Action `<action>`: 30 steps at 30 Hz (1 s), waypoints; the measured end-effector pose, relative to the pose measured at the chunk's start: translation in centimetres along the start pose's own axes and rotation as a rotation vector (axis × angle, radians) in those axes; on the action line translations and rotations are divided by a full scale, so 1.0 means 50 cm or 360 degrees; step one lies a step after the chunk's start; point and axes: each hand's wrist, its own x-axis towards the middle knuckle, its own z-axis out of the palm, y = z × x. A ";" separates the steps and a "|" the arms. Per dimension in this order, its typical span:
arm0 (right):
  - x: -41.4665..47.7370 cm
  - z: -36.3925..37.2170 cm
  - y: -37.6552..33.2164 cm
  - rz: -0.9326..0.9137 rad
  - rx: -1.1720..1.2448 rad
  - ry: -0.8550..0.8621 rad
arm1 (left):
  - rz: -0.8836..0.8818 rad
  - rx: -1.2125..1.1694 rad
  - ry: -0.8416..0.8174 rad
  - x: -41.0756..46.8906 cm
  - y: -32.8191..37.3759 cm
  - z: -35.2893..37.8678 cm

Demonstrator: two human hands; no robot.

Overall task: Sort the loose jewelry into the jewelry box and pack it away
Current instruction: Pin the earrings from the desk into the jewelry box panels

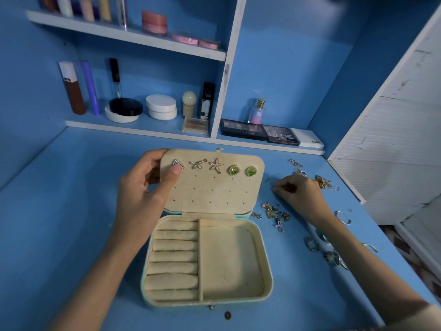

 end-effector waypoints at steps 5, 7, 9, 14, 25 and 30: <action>0.002 0.005 -0.007 -0.0013 -0.0061 -0.0041 | 0.0007 -0.0008 0.0000 -0.001 0.000 0.000; 0.006 0.009 -0.007 0.0003 -0.0080 -0.0064 | 0.0022 -0.0008 0.0012 -0.002 0.003 0.000; 0.010 0.011 -0.009 0.0036 -0.0066 -0.0077 | 0.0043 0.0007 0.0021 -0.004 0.006 0.000; 0.009 -0.012 -0.035 0.0197 0.0313 -0.0060 | 0.0069 0.0046 0.0026 -0.023 0.022 -0.005; -0.018 -0.096 -0.275 -0.0210 0.0867 -0.0756 | 0.0314 0.0275 0.0027 -0.131 0.033 -0.036; -0.042 -0.063 -0.350 -0.0382 0.0813 -0.1270 | 0.0390 0.0295 0.0050 -0.144 0.025 -0.039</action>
